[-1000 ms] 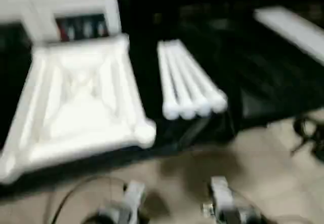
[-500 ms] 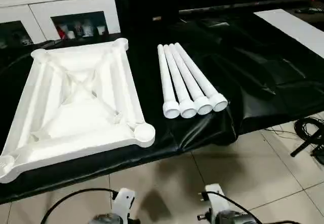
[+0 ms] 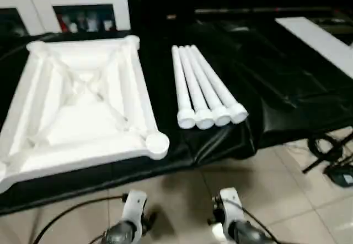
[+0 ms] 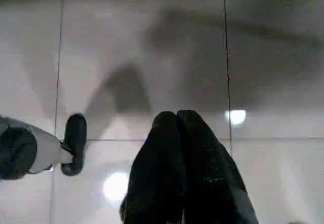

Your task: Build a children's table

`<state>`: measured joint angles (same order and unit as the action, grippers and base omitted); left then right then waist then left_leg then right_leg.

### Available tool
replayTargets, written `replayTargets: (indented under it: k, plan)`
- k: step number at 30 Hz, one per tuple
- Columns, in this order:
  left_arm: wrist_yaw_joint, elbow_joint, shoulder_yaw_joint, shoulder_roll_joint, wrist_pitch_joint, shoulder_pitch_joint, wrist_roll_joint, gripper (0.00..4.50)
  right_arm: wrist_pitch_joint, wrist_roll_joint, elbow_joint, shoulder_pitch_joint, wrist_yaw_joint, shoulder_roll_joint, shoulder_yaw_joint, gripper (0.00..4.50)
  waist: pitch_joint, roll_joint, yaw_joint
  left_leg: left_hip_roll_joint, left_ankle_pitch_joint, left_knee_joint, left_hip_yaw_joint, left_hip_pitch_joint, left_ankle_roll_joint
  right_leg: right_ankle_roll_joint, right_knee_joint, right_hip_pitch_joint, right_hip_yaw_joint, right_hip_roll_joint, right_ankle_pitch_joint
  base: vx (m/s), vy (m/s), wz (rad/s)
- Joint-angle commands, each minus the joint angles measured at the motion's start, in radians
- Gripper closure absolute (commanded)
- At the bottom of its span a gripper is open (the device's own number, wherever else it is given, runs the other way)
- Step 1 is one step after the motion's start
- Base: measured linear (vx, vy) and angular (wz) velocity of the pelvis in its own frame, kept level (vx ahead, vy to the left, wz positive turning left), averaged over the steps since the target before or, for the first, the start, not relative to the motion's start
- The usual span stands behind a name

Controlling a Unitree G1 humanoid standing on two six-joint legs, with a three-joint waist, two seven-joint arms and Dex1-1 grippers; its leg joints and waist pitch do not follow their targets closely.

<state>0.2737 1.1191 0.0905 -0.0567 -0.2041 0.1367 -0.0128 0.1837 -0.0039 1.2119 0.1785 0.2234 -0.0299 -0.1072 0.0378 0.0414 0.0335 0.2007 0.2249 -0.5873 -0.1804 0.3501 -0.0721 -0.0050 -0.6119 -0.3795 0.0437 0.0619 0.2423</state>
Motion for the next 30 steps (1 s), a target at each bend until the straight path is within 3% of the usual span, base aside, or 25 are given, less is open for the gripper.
replayTargets:
  k: [1, 2, 3, 4, 6, 11, 12, 13, 14, 15, 16, 17, 18, 19, 20, 21, 22, 23, 24, 25, 26, 27, 28, 29, 30]
  plan:
    - [0.069, -0.072, 0.008, -0.007, -0.017, -0.035, -0.011, 1.0, 0.044, -0.013, -0.051, -0.032, 0.02, -0.008, -0.003, 4.5, -0.039, -0.004, 0.0, 0.056, 0.078, 0.065, 0.008, -0.001, 0.125, -0.296, 0.055, 0.04, -0.05, 0.095, -0.137, 0.0, 0.0, 0.0]
    - [0.072, -0.076, 0.011, -0.008, -0.02, -0.038, -0.009, 1.0, 0.045, -0.014, -0.054, -0.034, 0.021, -0.008, -0.002, 4.5, -0.034, -0.006, 0.001, 0.059, 0.114, 0.07, 0.009, 0.0, 0.12, -0.289, 0.061, 0.037, -0.051, 0.095, -0.092, 0.0, 0.0, 0.0]
    - [0.051, -0.07, 0.034, -0.018, -0.033, -0.042, 0.022, 1.0, 0.044, -0.011, -0.058, -0.043, 0.02, -0.005, 0.004, 4.5, -0.033, -0.016, 0.0, 0.057, 0.144, 0.072, 0.01, -0.002, 0.105, -0.288, 0.063, 0.036, -0.052, 0.095, -0.047, 0.0, 0.0, 0.0]
    - [0.042, -0.061, 0.037, -0.02, -0.035, -0.04, 0.029, 1.0, 0.044, -0.012, -0.057, -0.045, 0.018, -0.004, 0.004, 4.5, -0.031, -0.013, -0.003, 0.058, 0.162, 0.074, 0.008, -0.003, 0.098, -0.281, 0.068, 0.033, -0.052, 0.091, -0.026, 0.0, 0.0, 0.0]
    - [0.025, -0.04, 0.029, -0.021, -0.03, -0.032, 0.03, 1.0, 0.04, -0.017, -0.05, -0.044, 0.01, -0.001, 0.001, 4.5, -0.031, -0.017, -0.005, 0.057, 0.184, 0.076, 0.01, -0.004, 0.07, -0.271, 0.07, 0.034, -0.054, 0.089, 0.008, 0.0, 0.0, 0.0]
    - [-0.027, -0.035, 0.028, -0.026, 0.016, -0.001, 0.061, 1.0, 0.003, -0.016, -0.034, -0.016, -0.029, 0.013, 0.015, 4.5, -0.035, -0.024, -0.002, 0.053, 0.138, 0.071, 0.009, -0.003, 0.065, -0.278, 0.063, 0.037, -0.054, 0.089, -0.057, 0.0, 0.0, 0.0]
    - [-0.03, -0.036, 0.031, -0.028, 0.021, 0.002, 0.065, 1.0, 0.001, -0.015, -0.034, -0.013, -0.03, 0.015, 0.016, 4.5, -0.037, -0.026, -0.002, 0.053, 0.09, 0.066, 0.009, -0.001, 0.077, -0.285, 0.056, 0.037, -0.054, 0.088, -0.122, 0.0, 0.0, 0.0]
    - [-0.032, -0.041, 0.035, -0.03, 0.027, 0.002, 0.07, 1.0, -0.001, -0.014, -0.036, -0.012, -0.03, 0.017, 0.019, 4.5, -0.039, -0.027, -0.002, 0.051, 0.042, 0.061, 0.009, 0.002, 0.091, -0.293, 0.051, 0.035, -0.054, 0.087, -0.182, 0.0, 0.0, 0.0]
    - [-0.031, -0.044, 0.035, -0.03, 0.03, 0.003, 0.071, 1.0, -0.004, -0.016, -0.037, -0.01, -0.03, 0.019, 0.018, 4.5, -0.044, -0.026, -0.002, 0.045, -0.078, 0.048, 0.007, 0.008, 0.138, -0.313, 0.037, 0.032, -0.05, 0.083, -0.341, 0.0, 0.0, 0.0]
    - [-0.031, -0.045, 0.039, -0.032, 0.033, 0.004, 0.075, 1.0, -0.006, -0.018, -0.037, -0.008, -0.031, 0.021, 0.018, 4.5, -0.049, -0.026, -0.002, 0.037, -0.154, 0.035, 0.003, 0.009, 0.19, -0.332, 0.031, 0.027, -0.046, 0.081, -0.457, 0.0, 0.0, 0.0]
    - [-0.031, -0.044, 0.042, -0.033, 0.035, 0.006, 0.077, 1.0, -0.007, -0.019, -0.037, -0.007, -0.032, 0.023, 0.017, 4.5, -0.053, -0.026, -0.001, 0.034, -0.201, 0.028, 0.004, 0.013, 0.217, -0.345, 0.024, 0.025, -0.044, 0.081, -0.527, 0.0, 0.0, 0.0]
    - [-0.03, -0.042, 0.045, -0.034, 0.031, 0.009, 0.081, 1.0, -0.009, -0.021, -0.037, -0.004, -0.035, 0.026, 0.016, 4.5, -0.058, -0.023, -0.002, 0.024, -0.289, 0.013, 0.002, 0.024, 0.276, -0.361, 0.016, 0.013, -0.036, 0.075, -0.658, 0.0, 0.0, 0.0]
    - [-0.03, -0.036, 0.051, -0.034, 0.036, 0.015, 0.089, 1.0, -0.011, -0.022, -0.037, -0.001, -0.037, 0.029, 0.017, 4.5, -0.07, -0.027, -0.001, 0.017, -0.369, -0.005, 0.005, 0.035, 0.323, -0.373, 0.004, 0.001, -0.027, 0.069, -0.78, 0.0, 0.0, 0.0]
    - [-0.03, -0.034, 0.053, -0.034, 0.038, 0.017, 0.093, 1.0, -0.011, -0.021, -0.037, 0.0, -0.038, 0.03, 0.017, 4.5, -0.073, -0.022, -0.004, 0.008, -0.402, -0.018, 0.002, 0.051, 0.36, -0.378, 0.005, -0.019, -0.016, 0.061, -0.837, -0.067, 0.002, 0.02]
    - [-0.034, -0.031, 0.054, -0.034, 0.04, 0.02, 0.096, 1.0, -0.013, -0.021, -0.038, 0.002, -0.04, 0.032, 0.017, 4.5, -0.084, -0.029, -0.001, 0.006, -0.402, -0.025, 0.005, 0.053, 0.364, -0.383, 0.002, -0.02, -0.013, 0.061, -0.837, -0.108, 0.006, 0.02]
    - [-0.034, -0.031, 0.054, -0.034, 0.04, 0.02, 0.096, 1.0, -0.013, -0.021, -0.038, 0.002, -0.04, 0.032, 0.017, 4.5, -0.076, -0.029, -0.005, 0.005, -0.265, -0.016, 0.0, 0.058, 0.364, -0.38, 0.033, -0.036, -0.001, 0.061, -0.656, -0.108, 0.006, 0.02]
    - [-0.035, -0.031, 0.052, -0.034, 0.04, 0.02, 0.097, 1.0, -0.014, -0.021, -0.037, 0.003, -0.041, 0.033, 0.017, 4.5, -0.073, -0.03, -0.006, 0.007, -0.163, -0.013, -0.001, 0.057, 0.347, -0.376, 0.049, -0.036, -0.001, 0.066, -0.517, -0.147, 0.013, 0.01]
    - [-0.037, -0.031, 0.051, -0.033, 0.041, 0.021, 0.1, 1.0, -0.014, -0.021, -0.038, 0.004, -0.042, 0.034, 0.018, 4.5, -0.043, -0.041, -0.015, 0.029, 0.28, 0.015, 0.004, 0.031, 0.21, -0.313, 0.108, -0.044, 0.011, 0.073, 0.16, -0.175, 0.028, -0.03]
    - [-0.038, -0.032, 0.051, -0.034, 0.041, 0.021, 0.101, 1.0, -0.014, -0.021, -0.037, 0.005, -0.042, 0.035, 0.018, 4.5, -0.029, -0.045, -0.019, 0.031, 0.415, 0.018, 0.007, 0.014, 0.141, -0.258, 0.126, -0.055, 0.022, 0.074, 0.375, -0.175, 0.028, -0.03]
    - [-0.039, -0.034, 0.05, -0.034, 0.043, 0.02, 0.103, 1.0, -0.016, -0.02, -0.036, 0.006, -0.042, 0.035, 0.02, 4.5, -0.012, -0.051, -0.028, 0.034, 0.559, 0.015, 0.017, -0.016, 0.073, -0.177, 0.15, -0.074, 0.045, 0.074, 0.571, -0.191, 0.053, -0.15]
    - [-0.038, -0.036, 0.046, -0.033, 0.043, 0.019, 0.101, 1.0, -0.019, -0.019, -0.035, 0.006, -0.043, 0.036, 0.022, 4.5, 0.014, -0.056, -0.061, 0.037, 0.774, 0.038, 0.04, -0.044, -0.017, 0.009, 0.194, -0.065, 0.148, 0.04, 0.756, -0.153, 0.078, -0.25]
    - [-0.038, -0.036, 0.046, -0.033, 0.043, 0.019, 0.101, 1.0, -0.019, -0.019, -0.035, 0.006, -0.043, 0.036, 0.022, 4.5, 0.029, -0.083, -0.05, 0.067, 0.9, 0.125, 0.039, 0.02, -0.041, 0.008, 0.106, 0.005, 0.185, 0.014, 0.657, -0.153, 0.078, -0.25]
    - [-0.037, -0.043, 0.052, -0.034, 0.036, 0.016, 0.107, 1.0, -0.022, -0.023, -0.034, 0.008, -0.04, 0.035, 0.018, 4.5, 0.024, -0.104, 0.02, 0.01, 1.043, 0.224, -0.064, 0.167, -0.145, -0.059, -0.115, 0.154, 0.185, -0.024, 0.3, -0.159, 0.113, -0.13]
    - [-0.045, -0.051, 0.07, -0.039, 0.022, 0.013, 0.128, 1.0, -0.024, -0.037, -0.031, 0.01, -0.04, 0.032, 0.005, 4.5, -0.026, -0.069, 0.1, 0.042, 0.726, 0.207, -0.1, 0.126, -0.133, -0.024, -0.162, 0.163, 0.035, 0.012, 0.466, -0.106, -0.066, 0.2]
    - [-0.045, -0.051, 0.07, -0.039, 0.022, 0.013, 0.128, 1.0, -0.024, -0.037, -0.031, 0.01, -0.04, 0.032, 0.005, 4.5, -0.05, 0.006, 0.054, 0.053, 0.485, 0.074, -0.083, 0.006, -0.101, 0.041, -0.076, 0.061, -0.015, 0.089, 0.789, -0.106, -0.066, 0.2]
